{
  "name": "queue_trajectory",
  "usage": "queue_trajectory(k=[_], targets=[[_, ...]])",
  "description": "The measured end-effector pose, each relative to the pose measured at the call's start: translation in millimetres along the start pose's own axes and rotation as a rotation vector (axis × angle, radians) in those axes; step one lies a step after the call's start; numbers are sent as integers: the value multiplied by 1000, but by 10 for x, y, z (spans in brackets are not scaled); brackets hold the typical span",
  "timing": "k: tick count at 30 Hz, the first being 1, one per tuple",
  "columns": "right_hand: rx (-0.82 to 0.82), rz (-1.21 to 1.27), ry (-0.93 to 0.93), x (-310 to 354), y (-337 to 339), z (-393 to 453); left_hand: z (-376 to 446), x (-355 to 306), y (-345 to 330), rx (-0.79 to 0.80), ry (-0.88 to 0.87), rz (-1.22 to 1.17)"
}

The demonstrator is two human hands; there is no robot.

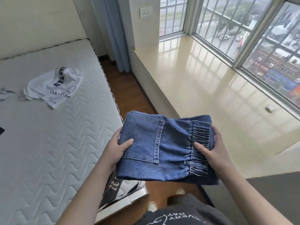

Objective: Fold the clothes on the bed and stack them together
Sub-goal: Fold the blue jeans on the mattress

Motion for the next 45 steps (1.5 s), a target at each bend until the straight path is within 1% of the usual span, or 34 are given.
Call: queue_trajectory(k=[6, 11, 15, 22, 26, 32, 39, 45], targets=[[128, -37, 58, 62, -239, 1180, 630, -173, 11, -154, 17, -47], [212, -69, 127, 289, -339, 2059, 1039, -441, 2, -267, -1, -73], [285, -59, 127, 386, -536, 2460, 1202, -579, 97, -334, -10, -77], [398, -92, 113, 438, -1071, 2952, 1476, -550, 401, -441, 5, -144], [436, -114, 118, 541, -1550, 3327, 1733, -578, 713, -493, 2, -179], [500, -120, 123, 741, -2448, 3789, 2152, -628, 1502, -537, 19, -185], [533, -103, 36, 918, -3289, 4109, 2551, -801, 2275, -575, 58, -124], [583, -97, -17, 1013, -3875, 4412, 2839, -848, 2744, -624, 87, -99]])
Point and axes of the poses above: each hand's wrist, its own z-axis towards the middle knuckle, its own y-axis out of the back of the hand, x = y × z, the point moved 4 cm from there along z, towards the middle knuckle, and after that the axes turned 4 degrees about y, right-handed, at the moved point
